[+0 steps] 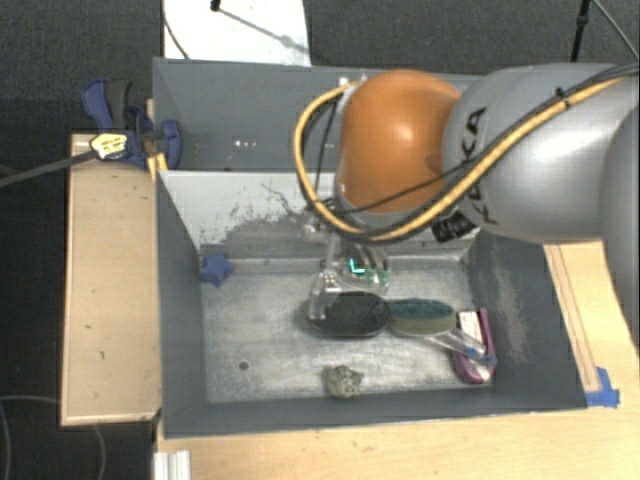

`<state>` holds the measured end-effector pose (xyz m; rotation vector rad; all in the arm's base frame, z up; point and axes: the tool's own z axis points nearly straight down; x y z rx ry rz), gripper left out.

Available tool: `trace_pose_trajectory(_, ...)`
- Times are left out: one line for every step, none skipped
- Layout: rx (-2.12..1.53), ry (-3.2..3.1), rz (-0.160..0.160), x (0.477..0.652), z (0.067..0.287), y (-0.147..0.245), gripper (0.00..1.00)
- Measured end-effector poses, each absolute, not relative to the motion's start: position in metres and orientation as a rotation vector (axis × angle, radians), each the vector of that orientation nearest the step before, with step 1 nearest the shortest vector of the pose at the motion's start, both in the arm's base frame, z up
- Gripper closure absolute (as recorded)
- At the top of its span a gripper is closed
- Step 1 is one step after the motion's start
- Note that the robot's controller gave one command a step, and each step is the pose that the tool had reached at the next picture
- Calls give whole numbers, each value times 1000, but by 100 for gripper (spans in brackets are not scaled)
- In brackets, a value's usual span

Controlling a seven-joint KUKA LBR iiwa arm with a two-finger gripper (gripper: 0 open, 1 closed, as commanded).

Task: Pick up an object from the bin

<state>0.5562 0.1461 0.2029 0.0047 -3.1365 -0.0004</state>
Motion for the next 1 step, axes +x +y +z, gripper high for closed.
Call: trace_pose_trajectory(170, -3136, 1, 571, 74, 82, 0)
